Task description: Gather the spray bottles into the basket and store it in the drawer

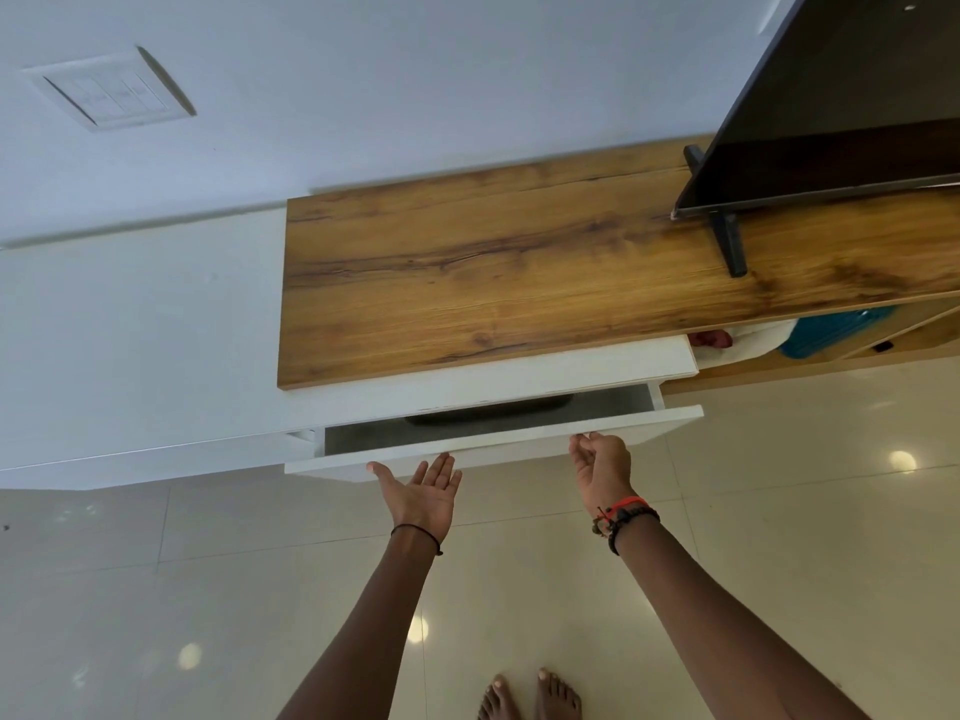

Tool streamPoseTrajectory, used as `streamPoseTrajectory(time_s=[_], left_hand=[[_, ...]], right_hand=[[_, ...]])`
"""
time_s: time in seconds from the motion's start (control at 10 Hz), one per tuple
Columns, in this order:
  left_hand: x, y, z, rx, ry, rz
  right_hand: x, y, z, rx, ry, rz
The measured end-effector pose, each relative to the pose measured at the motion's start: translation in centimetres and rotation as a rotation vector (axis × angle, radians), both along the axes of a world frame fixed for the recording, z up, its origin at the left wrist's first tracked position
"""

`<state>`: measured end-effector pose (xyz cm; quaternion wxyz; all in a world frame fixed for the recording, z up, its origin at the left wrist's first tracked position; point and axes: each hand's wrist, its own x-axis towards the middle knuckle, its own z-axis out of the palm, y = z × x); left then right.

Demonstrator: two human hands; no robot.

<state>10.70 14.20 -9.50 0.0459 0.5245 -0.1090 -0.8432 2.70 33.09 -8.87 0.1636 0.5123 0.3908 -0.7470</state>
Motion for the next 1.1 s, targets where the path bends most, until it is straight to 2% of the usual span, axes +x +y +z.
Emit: streamPoseTrajectory(time_s=[0.2,0.7,0.9,1.0,1.1], left_hand=[[-2.2,-0.4,-0.2,-0.006,0.048,0.029],[-4.8,-1.3,-0.3,-0.085,0.094,-0.034],[-4.3,-1.5,1.2,-0.395,-0.078,-0.404],[-3.4,-1.5,4.0,-0.606,-0.193,-0.568],[-1.7,-1.6,5.9,-0.793,-0.257,-0.584]], right_hand=[[-2.0,-0.1,-0.2,0.027,0.049,-0.022],[-4.0,0.3,-0.6,0.007,0.125,0.182],[-2.9,0.2,0.7,0.179,0.184,0.454],[-1.6,-0.4,3.1,0.405,0.135,0.721],[0.1,-1.0,5.0,0.551,0.187,0.876]])
